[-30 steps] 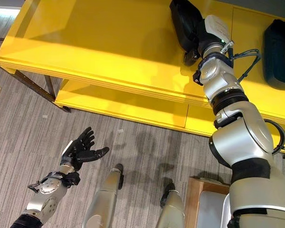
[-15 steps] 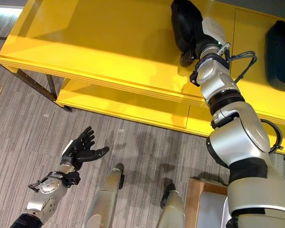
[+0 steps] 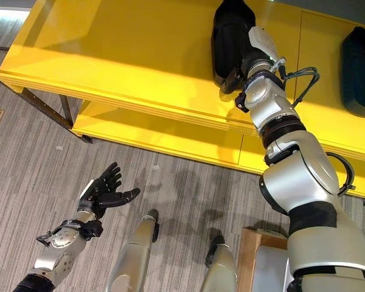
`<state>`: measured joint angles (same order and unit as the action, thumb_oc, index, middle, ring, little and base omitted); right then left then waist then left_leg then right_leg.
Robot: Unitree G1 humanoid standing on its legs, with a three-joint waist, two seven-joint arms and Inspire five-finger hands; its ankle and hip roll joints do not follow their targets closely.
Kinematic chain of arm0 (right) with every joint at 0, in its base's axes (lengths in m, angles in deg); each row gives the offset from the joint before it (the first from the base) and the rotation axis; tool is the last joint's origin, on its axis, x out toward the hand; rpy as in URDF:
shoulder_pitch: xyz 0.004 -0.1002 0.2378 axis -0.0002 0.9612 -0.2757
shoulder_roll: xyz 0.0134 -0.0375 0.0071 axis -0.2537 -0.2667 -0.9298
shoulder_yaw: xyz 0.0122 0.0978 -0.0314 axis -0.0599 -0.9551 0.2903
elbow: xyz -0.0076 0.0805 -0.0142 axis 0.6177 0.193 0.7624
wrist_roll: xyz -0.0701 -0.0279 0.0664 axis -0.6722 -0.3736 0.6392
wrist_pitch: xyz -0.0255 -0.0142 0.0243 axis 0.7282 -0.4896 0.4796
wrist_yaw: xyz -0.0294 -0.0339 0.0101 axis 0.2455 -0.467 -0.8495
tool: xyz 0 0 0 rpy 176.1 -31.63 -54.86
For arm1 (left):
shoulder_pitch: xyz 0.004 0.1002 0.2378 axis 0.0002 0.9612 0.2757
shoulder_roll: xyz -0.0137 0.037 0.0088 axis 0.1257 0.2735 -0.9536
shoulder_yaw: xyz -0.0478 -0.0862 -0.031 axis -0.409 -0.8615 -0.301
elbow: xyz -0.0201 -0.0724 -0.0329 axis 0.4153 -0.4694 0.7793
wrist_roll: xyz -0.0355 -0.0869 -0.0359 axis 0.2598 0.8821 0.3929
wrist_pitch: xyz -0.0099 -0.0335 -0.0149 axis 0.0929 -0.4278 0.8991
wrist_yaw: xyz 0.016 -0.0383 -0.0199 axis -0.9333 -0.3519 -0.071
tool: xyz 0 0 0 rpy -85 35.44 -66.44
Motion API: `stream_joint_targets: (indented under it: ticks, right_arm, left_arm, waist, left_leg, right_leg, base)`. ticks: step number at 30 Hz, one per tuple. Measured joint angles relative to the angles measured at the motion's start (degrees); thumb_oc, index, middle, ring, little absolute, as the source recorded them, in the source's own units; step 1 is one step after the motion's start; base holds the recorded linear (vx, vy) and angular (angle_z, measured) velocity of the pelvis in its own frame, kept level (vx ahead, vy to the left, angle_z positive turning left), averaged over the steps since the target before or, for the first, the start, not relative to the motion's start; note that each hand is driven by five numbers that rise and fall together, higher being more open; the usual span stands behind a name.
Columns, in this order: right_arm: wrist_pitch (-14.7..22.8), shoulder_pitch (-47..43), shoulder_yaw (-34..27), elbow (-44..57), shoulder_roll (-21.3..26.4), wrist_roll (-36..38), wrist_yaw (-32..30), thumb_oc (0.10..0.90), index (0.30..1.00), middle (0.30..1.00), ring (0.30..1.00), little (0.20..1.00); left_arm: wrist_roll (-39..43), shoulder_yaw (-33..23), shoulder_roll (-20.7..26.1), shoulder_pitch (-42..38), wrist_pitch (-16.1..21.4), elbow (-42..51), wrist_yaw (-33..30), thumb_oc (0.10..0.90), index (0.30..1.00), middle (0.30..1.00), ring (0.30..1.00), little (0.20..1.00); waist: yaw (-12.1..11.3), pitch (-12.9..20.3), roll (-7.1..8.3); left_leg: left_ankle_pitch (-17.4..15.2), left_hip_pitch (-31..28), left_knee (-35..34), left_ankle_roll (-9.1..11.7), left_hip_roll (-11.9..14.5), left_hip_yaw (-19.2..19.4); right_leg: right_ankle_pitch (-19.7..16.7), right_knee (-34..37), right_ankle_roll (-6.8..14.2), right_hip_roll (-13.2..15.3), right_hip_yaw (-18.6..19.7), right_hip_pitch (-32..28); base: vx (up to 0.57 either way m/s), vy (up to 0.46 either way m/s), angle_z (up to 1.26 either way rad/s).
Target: Move parts from the plastic box to the shelf.
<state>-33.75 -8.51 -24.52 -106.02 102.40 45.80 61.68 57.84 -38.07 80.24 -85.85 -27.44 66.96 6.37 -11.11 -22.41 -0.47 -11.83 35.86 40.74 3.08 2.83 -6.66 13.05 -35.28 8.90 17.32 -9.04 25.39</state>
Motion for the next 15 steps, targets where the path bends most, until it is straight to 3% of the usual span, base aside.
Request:
stream_joint_targets:
  ticks: [15]
  right_arm:
    - [0.0,0.02,0.0,-0.02,-0.87,1.09,0.23,0.9,1.0,1.0,1.0,1.0]
  left_arm:
    - [0.01,0.01,0.0,0.05,0.0,-0.02,-0.07,0.9,1.0,1.0,1.0,1.0]
  waist:
    - [-0.06,0.0,0.01]
  left_leg:
    - [-0.01,0.01,0.35,0.0,0.02,-0.05]
  right_leg:
    - [0.01,-0.22,-0.03,-0.05,0.08,0.01]
  base:
    - [0.0,0.0,0.0]
